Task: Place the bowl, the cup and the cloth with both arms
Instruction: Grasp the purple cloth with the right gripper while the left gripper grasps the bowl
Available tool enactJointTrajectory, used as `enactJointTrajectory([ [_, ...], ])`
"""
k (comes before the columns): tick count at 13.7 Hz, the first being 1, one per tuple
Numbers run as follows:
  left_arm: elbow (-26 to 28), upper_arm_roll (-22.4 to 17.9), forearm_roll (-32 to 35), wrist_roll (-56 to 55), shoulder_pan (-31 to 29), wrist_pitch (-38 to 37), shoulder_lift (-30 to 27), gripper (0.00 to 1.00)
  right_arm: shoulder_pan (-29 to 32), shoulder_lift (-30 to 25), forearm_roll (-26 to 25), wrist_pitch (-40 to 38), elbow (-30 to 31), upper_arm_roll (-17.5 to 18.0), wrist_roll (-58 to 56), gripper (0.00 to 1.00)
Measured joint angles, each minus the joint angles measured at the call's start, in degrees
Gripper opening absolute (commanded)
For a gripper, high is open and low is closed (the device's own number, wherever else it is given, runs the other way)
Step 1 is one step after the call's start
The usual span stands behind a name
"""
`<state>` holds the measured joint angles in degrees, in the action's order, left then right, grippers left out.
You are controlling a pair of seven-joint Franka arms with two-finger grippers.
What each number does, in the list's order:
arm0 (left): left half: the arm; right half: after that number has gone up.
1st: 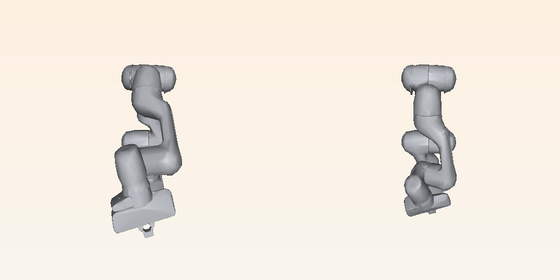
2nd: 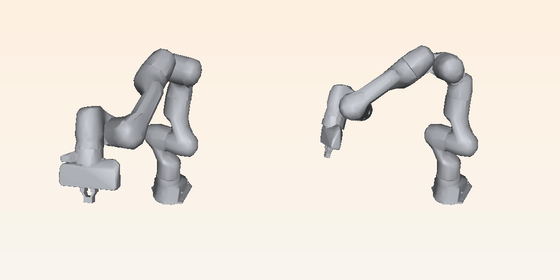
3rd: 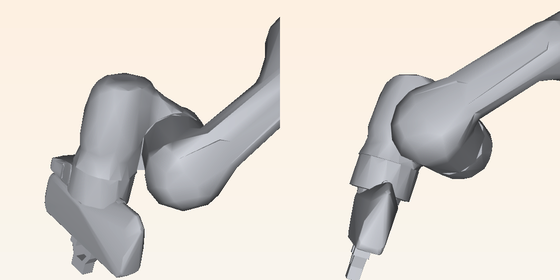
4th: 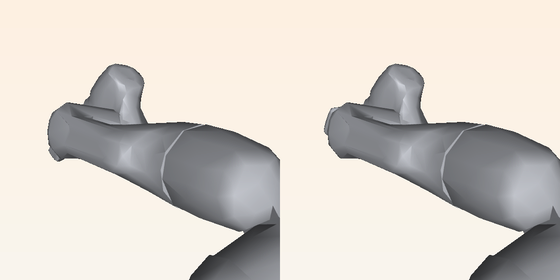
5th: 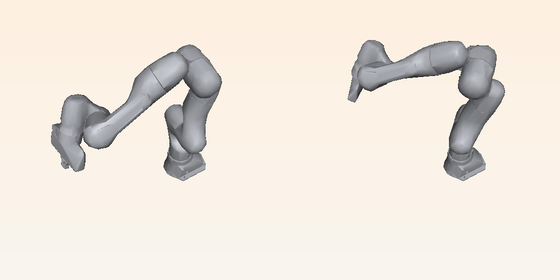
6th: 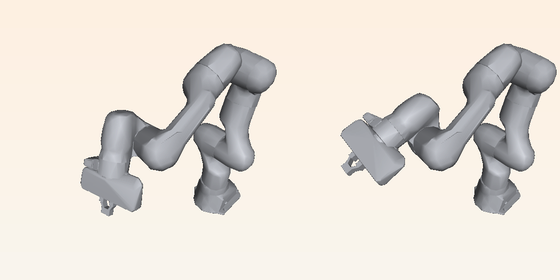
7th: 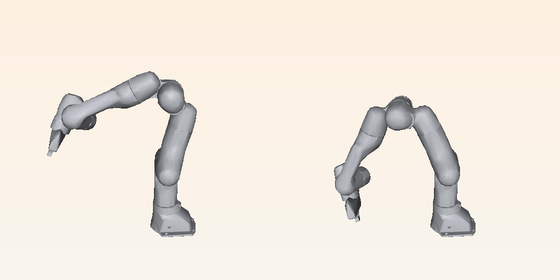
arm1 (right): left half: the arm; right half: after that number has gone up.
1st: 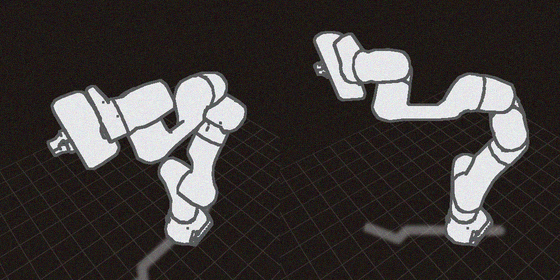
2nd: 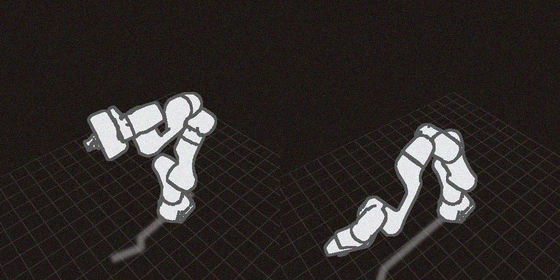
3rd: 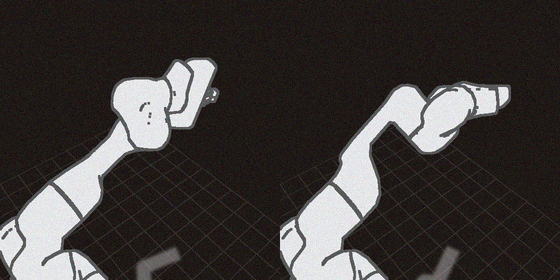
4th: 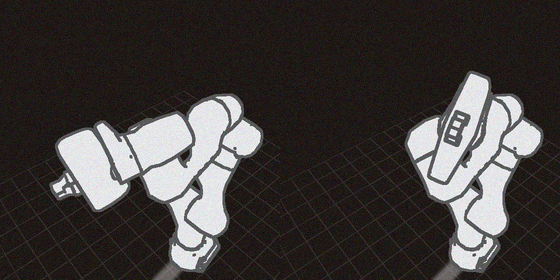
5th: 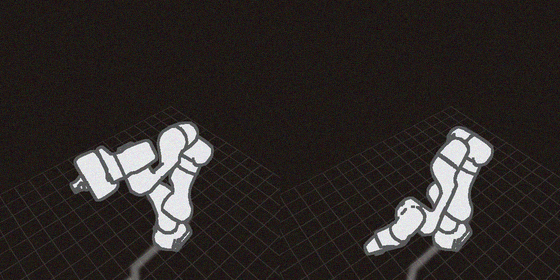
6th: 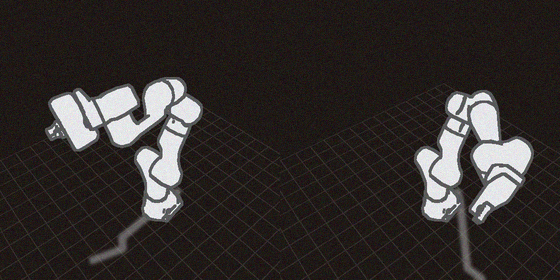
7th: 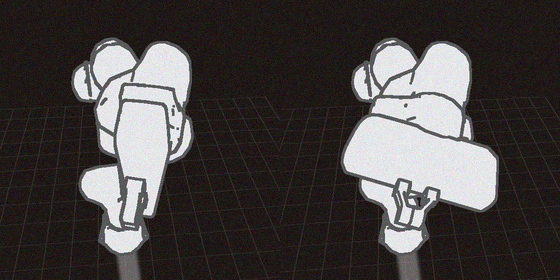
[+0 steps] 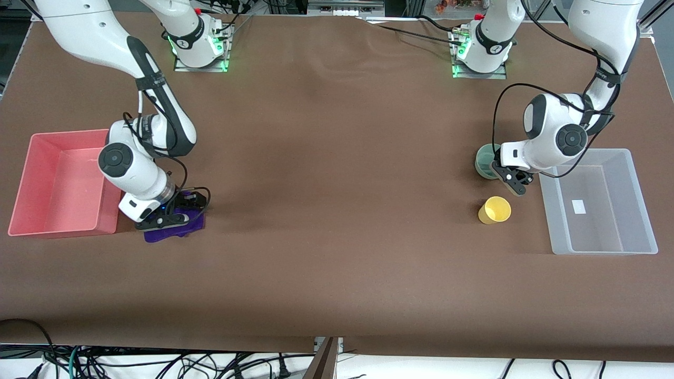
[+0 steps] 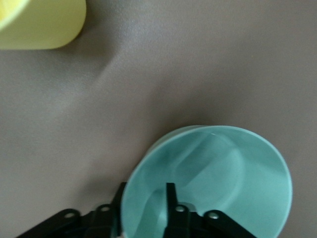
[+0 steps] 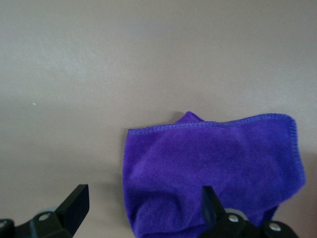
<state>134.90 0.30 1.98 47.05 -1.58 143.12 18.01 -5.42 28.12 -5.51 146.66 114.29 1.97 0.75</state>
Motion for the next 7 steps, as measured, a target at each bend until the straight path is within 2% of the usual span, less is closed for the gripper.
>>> enactJointTrajectory([
  [3,-0.4,0.4,0.0,0.3,0.0,-0.3,-0.4,0.0,0.1,1.4,-0.2,4.7,2.7,-0.4,-0.8,0.99],
  [4,-0.5,0.6,0.0,0.4,0.0,-0.5,-0.8,0.0,0.1,1.7,-0.3,5.5,3.1,-0.6,-1.1,0.82],
  [5,-0.9,0.9,0.0,0.4,0.0,-1.6,-1.4,0.0,0.2,1.9,-0.3,6.3,3.4,-0.7,-1.8,0.44],
  [6,-2.0,1.6,0.0,0.4,0.0,-4.6,-2.5,0.0,0.4,2.2,-0.3,7.3,3.7,-0.9,-2.6,0.13],
  [7,-3.9,2.4,0.0,0.4,0.1,-9.4,-3.9,0.0,0.7,2.6,-0.3,8.0,4.2,-1.1,-3.4,0.0],
])
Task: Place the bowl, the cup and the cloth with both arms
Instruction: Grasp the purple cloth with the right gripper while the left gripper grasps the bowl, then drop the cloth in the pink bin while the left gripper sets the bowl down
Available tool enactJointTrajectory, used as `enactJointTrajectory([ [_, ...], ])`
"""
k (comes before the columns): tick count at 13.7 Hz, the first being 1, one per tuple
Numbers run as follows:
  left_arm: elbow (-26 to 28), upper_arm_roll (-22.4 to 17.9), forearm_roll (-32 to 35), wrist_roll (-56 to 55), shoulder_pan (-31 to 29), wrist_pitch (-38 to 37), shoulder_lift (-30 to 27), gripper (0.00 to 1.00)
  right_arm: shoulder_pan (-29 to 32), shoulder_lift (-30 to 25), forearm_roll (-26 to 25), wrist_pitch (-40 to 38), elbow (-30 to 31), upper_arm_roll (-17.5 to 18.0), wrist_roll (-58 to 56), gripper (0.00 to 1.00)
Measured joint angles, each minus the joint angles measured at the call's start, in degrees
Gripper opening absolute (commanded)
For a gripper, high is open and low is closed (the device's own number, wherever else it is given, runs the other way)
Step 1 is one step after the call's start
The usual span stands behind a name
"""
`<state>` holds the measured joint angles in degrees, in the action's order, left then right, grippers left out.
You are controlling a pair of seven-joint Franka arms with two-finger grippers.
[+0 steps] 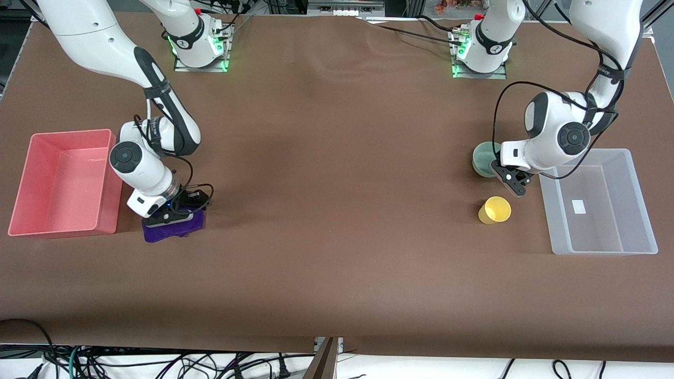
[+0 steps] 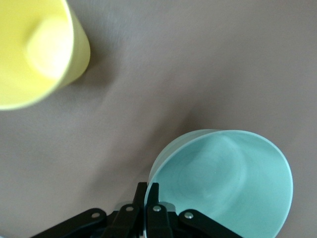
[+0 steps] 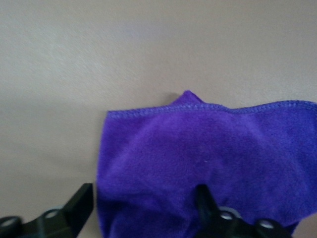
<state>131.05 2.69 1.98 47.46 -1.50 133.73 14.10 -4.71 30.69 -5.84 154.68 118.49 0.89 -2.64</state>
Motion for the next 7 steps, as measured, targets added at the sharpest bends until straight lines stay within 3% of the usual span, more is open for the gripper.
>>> enactJointTrajectory([
  [4,-14.8,-0.1,0.1,0.2,-0.6,-23.3,-3.4,0.0,0.4,-0.3,0.0,0.7,0.2,-0.3,-0.7,0.0],
  [7,-24.9,-0.9,4.6,3.2,-6.8,-28.8,-2.3,0.0,0.4,-0.8,-0.1,-2.0,-1.9,-0.4,-1.3,0.0],
])
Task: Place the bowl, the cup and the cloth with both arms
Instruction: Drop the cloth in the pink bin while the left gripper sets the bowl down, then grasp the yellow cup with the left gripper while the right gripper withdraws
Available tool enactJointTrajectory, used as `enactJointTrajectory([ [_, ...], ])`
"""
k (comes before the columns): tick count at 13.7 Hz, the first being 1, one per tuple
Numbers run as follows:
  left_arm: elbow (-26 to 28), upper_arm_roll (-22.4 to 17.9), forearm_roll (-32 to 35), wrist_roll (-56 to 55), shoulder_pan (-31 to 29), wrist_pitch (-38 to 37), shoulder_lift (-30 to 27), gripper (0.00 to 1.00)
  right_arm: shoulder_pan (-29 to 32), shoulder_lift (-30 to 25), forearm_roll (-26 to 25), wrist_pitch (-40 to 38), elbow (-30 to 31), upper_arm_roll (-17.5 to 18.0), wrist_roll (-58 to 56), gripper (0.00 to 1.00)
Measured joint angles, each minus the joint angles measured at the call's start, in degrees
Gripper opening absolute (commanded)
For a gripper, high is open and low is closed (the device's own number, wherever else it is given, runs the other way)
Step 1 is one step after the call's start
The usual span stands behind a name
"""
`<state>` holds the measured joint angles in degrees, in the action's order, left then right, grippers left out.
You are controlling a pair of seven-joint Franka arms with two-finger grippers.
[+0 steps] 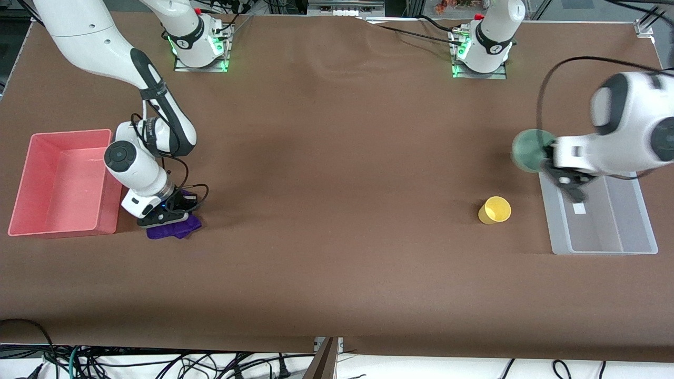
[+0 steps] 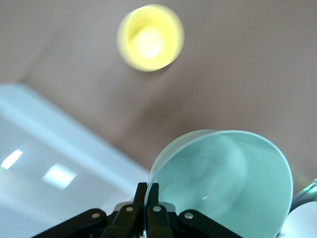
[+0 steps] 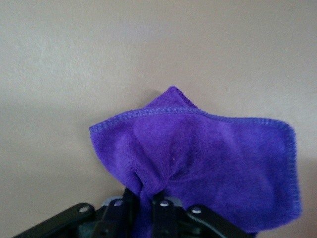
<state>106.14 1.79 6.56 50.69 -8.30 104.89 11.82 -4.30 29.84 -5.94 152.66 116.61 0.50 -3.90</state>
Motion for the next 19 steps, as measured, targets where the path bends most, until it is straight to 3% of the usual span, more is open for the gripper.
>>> enactJointTrajectory([
  [5,-8.4,-0.5,0.4,2.3,-12.8,6.3,10.4,0.0,1.1,-6.7,-0.2,-34.1,-15.8,-2.7,-10.2,0.0],
  [7,-9.8,-0.4,0.4,2.3,-15.4,10.5,16.4,0.0,1.7,-8.5,-0.2,-47.0,-21.7,-6.8,-18.2,0.0],
  [9,-10.5,-0.4,0.4,2.3,-16.5,14.2,20.9,0.0,2.1,-8.7,-0.2,-53.8,-25.4,-11.9,-25.9,0.0],
  [10,-10.7,-0.3,0.4,2.3,-16.9,15.7,22.6,0.09,2.3,-8.6,-0.2,-55.1,-26.2,-14.3,-29.6,0.0],
  [11,-10.9,-0.3,0.4,2.3,-17.1,16.4,23.7,0.64,2.5,-8.6,-0.2,-55.5,-26.4,-16.5,-32.8,0.0],
  [12,-11.1,-0.3,0.4,2.2,-17.1,16.7,24.4,1.0,2.7,-8.4,-0.2,-55.7,-26.4,-18.2,-35.2,0.0],
  [16,-13.0,0.3,0.4,2.3,-17.1,16.0,23.4,1.0,4.6,-8.0,-0.2,-55.8,-26.4,-20.3,-40.2,0.0],
  [19,-14.5,4.1,0.2,0.0,-17.1,10.3,18.6,1.0,5.1,-6.4,0.0,-55.3,-26.2,-20.3,-40.4,0.0],
])
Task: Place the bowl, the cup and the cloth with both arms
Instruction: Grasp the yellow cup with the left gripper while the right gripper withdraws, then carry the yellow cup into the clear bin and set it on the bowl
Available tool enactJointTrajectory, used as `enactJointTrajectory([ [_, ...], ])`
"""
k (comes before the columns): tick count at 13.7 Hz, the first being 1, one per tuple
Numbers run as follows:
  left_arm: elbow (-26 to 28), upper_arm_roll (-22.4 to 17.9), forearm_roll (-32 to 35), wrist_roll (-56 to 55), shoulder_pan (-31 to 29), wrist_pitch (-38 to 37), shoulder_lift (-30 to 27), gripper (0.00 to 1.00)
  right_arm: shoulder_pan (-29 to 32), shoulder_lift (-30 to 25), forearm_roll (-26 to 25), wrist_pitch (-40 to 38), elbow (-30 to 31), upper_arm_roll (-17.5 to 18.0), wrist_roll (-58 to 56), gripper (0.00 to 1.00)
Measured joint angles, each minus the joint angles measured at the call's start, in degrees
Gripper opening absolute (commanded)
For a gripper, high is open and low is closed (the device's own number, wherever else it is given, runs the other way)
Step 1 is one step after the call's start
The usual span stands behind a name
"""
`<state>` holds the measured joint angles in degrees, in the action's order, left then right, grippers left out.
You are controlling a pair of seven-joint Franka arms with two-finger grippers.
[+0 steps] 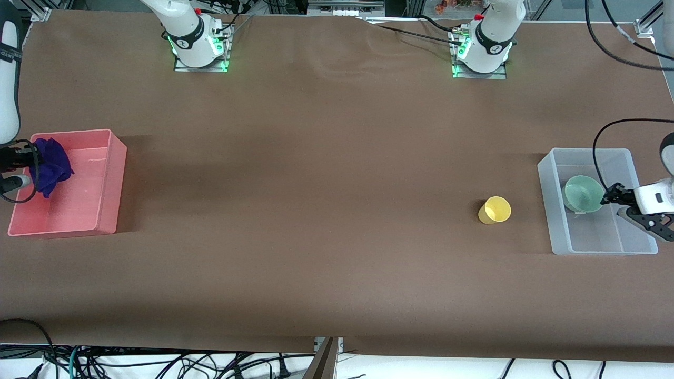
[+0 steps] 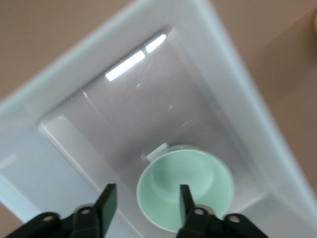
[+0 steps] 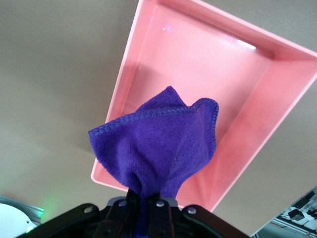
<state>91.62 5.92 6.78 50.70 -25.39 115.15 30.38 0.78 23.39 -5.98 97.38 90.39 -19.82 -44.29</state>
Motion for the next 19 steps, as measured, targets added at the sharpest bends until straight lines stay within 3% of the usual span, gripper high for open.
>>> enactJointTrajectory([
  [3,-0.2,8.2,0.0,-12.9,0.6,-6.8,-5.1,1.0,0.2,2.6,0.2,6.5,3.0,0.0,0.0,0.0],
  [5,0.0,12.9,0.0,-23.4,2.6,-7.9,-5.6,1.0,1.0,3.5,0.2,10.4,6.4,0.0,0.0,0.0],
  [9,2.7,13.4,0.2,-32.7,7.0,0.3,1.0,1.0,2.3,3.8,0.2,12.5,10.1,-0.2,0.0,0.0],
  [10,3.0,13.2,0.2,-32.8,6.9,1.7,3.5,0.96,2.7,3.8,0.2,13.7,11.1,-0.2,-0.1,0.27],
  [11,2.9,13.1,0.2,-32.8,6.6,2.5,5.5,0.86,3.3,3.8,0.2,15.1,12.1,-0.3,-0.2,0.84],
  [12,2.9,13.1,0.2,-32.8,6.4,3.0,7.0,0.68,3.9,3.9,0.2,16.4,12.9,-0.4,-0.4,1.0],
  [13,2.9,13.1,0.2,-32.8,6.4,3.2,7.8,0.25,4.3,3.9,0.2,17.4,13.4,-0.4,-0.6,1.0],
  [14,2.9,13.1,0.2,-32.8,6.4,3.2,8.3,0.0,4.6,4.0,0.2,17.9,13.5,-0.5,-0.7,1.0],
  [17,2.8,13.2,0.2,-33.0,6.5,3.2,8.6,0.0,4.5,2.9,2.6,17.7,12.0,-0.5,-0.7,1.0],
  [19,2.8,13.3,0.2,-33.2,6.6,3.2,8.6,0.0,4.1,1.4,5.2,13.3,8.3,-0.2,-0.7,1.0],
])
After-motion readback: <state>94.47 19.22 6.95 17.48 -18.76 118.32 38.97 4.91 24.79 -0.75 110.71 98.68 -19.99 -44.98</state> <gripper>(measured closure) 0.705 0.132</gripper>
